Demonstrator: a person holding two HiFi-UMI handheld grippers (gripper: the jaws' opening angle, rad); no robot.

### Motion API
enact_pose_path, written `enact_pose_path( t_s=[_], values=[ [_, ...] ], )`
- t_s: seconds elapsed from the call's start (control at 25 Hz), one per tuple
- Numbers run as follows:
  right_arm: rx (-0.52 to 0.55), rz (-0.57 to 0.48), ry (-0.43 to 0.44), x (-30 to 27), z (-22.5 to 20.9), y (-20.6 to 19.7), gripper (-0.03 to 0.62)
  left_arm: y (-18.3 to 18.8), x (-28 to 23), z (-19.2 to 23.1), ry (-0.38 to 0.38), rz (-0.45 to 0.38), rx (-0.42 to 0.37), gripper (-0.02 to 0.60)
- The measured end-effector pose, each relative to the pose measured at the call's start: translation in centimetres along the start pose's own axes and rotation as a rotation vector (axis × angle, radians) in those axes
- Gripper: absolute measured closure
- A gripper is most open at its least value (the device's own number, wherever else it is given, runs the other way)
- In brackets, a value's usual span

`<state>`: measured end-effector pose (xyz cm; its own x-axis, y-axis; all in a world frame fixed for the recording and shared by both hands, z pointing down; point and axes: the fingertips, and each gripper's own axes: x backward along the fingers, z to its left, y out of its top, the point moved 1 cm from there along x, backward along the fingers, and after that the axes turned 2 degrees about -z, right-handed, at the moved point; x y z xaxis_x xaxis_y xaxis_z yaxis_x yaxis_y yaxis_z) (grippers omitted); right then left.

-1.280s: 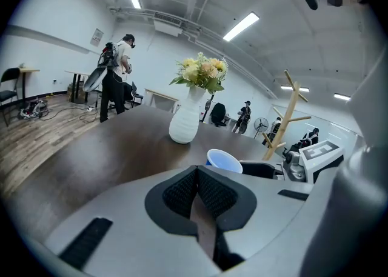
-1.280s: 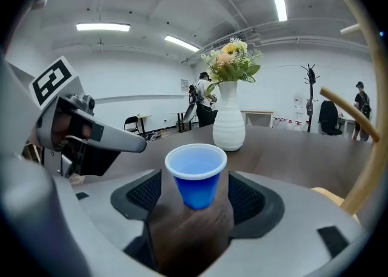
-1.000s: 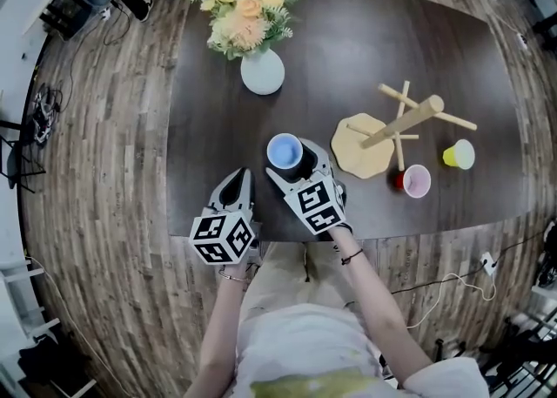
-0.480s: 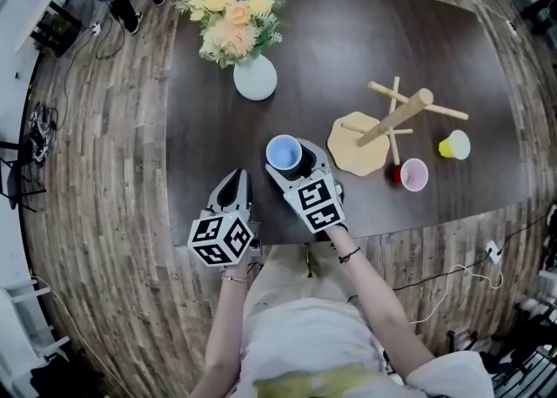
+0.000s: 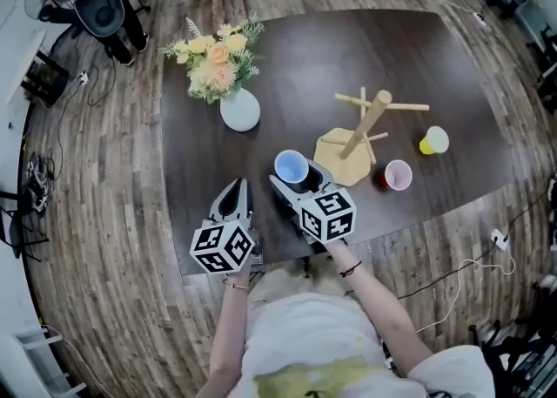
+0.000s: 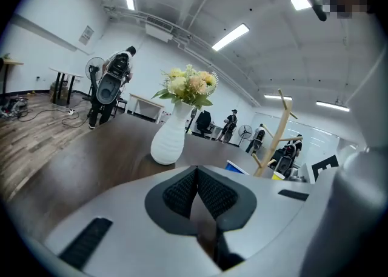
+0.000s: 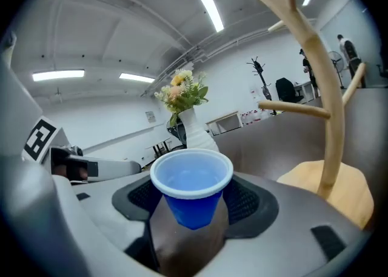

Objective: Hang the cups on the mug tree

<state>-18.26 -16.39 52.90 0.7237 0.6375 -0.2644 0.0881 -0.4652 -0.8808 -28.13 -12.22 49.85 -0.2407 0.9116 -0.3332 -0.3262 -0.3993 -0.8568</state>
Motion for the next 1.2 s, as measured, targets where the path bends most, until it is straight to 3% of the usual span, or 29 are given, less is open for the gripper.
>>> enact_pose_path(
  t_s=[0.24,0.48,1.2],
  values=[
    [-0.129,-0.093,-0.044,0.6,-1.0,1.5,0.276,1.1,-0.8,-1.5,-0.073,-0.007,-0.044,0.558],
    [-0.247,-0.163,-0.022,1.2,-1.5,2.7,0.278,1.6,-1.0,-2.7,-0.101,-0.014,-0.057,0.558],
    [-0.585,-0.298,0.025,2.0,-2.6,4.5,0.281,4.1,-0.6,-5.7,-0.057,-0.059,-0.09,0.558]
  ],
)
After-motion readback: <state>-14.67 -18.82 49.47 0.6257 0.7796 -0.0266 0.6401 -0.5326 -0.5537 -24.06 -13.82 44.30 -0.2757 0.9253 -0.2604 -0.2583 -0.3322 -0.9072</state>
